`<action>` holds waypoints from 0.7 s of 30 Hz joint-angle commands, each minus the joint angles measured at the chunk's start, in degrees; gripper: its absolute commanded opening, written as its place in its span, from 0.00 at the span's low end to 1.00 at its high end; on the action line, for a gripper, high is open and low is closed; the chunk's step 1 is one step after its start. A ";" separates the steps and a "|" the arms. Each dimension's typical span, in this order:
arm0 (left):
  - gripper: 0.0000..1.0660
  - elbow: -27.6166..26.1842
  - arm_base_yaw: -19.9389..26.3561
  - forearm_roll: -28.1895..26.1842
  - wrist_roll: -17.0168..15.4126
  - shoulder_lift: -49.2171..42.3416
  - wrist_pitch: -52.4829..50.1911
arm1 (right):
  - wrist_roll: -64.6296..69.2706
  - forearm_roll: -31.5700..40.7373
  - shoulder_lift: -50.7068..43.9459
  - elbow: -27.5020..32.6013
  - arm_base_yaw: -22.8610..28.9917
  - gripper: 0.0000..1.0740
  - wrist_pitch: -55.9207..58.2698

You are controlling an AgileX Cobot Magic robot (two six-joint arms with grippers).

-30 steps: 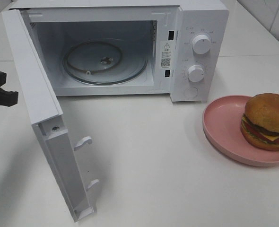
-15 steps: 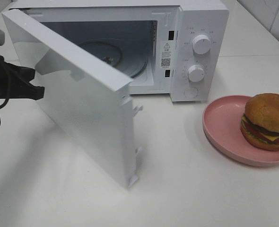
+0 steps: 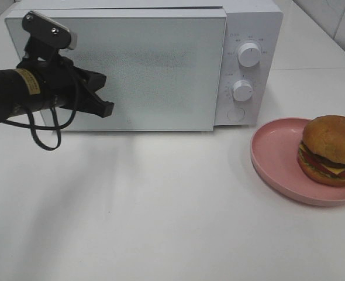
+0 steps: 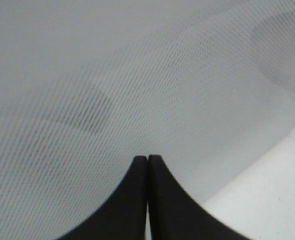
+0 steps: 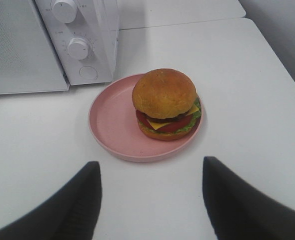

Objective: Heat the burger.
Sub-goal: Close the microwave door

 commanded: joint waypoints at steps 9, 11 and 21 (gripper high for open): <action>0.00 -16.44 -6.53 -1.89 -0.57 9.97 0.69 | 0.00 -0.06 -1.43 0.11 -0.06 0.54 -0.17; 0.00 -17.88 -6.93 -2.06 -0.57 10.60 1.43 | 0.00 -0.06 -1.43 0.11 -0.06 0.54 -0.17; 0.00 -34.03 -10.49 -2.12 -0.57 17.59 16.44 | 0.00 -0.06 -1.43 0.11 -0.06 0.54 -0.17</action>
